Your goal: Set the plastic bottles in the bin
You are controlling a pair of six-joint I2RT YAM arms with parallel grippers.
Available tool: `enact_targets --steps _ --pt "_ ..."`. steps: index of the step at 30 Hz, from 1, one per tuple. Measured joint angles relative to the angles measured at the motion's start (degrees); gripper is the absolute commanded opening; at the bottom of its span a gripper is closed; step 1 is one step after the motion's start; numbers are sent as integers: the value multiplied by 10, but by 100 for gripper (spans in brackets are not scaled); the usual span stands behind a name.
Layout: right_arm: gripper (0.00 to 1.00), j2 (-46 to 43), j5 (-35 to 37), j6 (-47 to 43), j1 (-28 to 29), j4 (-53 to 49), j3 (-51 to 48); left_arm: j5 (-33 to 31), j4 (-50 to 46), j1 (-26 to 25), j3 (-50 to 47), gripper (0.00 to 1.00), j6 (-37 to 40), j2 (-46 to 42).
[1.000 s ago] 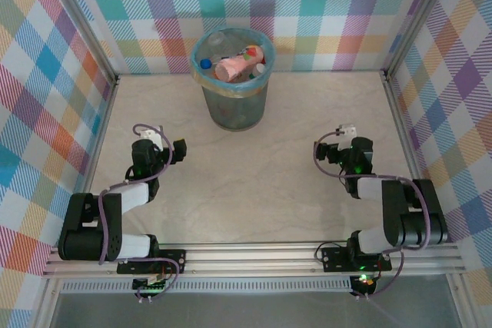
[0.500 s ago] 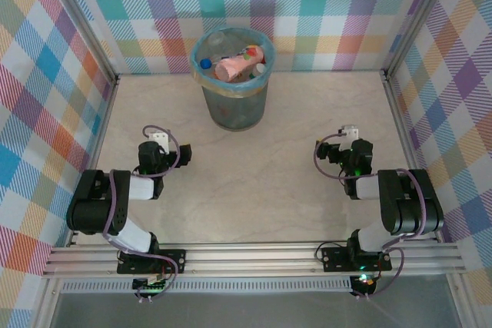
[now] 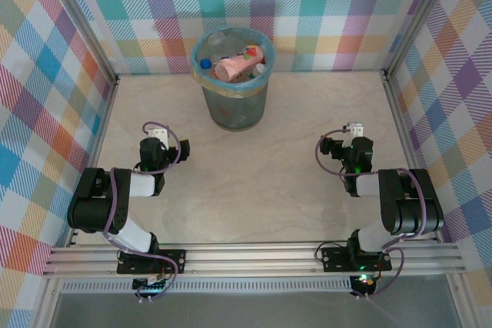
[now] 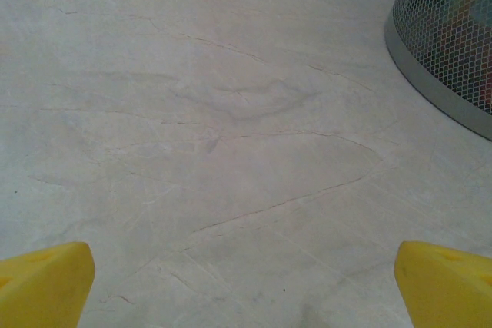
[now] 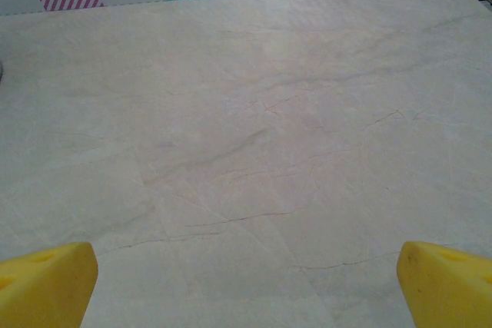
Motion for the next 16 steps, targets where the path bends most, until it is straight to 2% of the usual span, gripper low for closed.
enact_targets --steps 16 --pt "100 0 0 0 0 0 0 -6 0 -1 0 100 0 0"
